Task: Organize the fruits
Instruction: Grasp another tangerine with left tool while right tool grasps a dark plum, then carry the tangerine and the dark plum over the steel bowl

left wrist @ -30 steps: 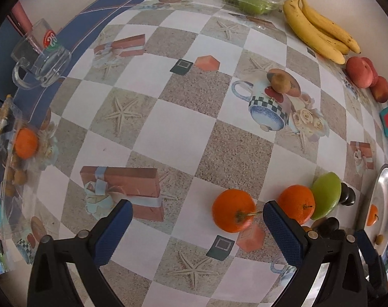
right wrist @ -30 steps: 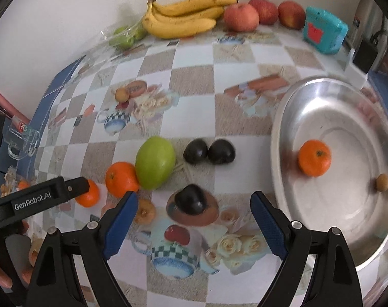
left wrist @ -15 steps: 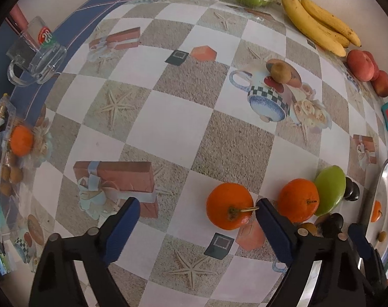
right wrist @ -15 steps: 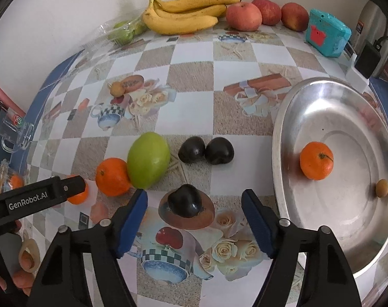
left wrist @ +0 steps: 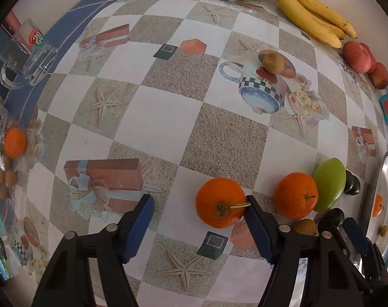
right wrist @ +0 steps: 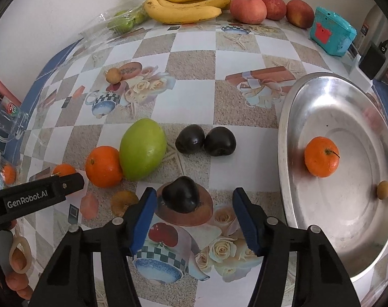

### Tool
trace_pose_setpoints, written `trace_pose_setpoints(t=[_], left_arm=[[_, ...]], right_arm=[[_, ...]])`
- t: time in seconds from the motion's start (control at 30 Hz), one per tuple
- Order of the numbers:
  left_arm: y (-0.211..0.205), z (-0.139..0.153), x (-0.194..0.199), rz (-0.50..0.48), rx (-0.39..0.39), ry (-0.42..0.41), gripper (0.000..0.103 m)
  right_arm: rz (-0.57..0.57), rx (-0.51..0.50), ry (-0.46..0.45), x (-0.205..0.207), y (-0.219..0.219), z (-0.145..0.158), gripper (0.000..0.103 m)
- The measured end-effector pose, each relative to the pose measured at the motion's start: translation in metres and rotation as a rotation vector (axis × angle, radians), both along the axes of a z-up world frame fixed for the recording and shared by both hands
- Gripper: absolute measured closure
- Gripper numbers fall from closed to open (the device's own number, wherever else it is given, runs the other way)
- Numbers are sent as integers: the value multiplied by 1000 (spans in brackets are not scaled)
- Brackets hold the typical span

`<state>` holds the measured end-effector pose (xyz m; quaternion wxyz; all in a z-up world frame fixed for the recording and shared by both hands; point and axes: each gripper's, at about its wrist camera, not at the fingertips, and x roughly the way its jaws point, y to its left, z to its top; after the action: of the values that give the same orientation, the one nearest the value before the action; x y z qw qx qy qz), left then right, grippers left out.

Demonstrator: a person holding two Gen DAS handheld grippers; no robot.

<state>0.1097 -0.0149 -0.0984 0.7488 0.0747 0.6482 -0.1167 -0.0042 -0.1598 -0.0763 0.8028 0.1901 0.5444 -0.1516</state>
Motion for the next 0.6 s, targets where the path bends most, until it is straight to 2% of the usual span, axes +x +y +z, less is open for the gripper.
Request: trace_pose_setpoints(t=[0.07, 0.17, 0.33, 0.47, 0.6], left_arm=[[-3, 3, -1, -5, -23, 1, 48], [-8, 8, -2, -15, -39, -8, 62], [-9, 9, -2, -8, -43, -9, 63], [-5, 12, -2, 5, -43, -12, 63], [11, 26, 6, 27, -78, -21, 63]], right_arm=[[1, 2, -2, 0, 0, 0, 48], [3, 23, -16, -1, -1, 2, 60], [17, 61, -30, -2, 0, 3, 73], [12, 78, -30, -2, -1, 4, 73], [2, 84, -40, -3, -3, 8, 73]])
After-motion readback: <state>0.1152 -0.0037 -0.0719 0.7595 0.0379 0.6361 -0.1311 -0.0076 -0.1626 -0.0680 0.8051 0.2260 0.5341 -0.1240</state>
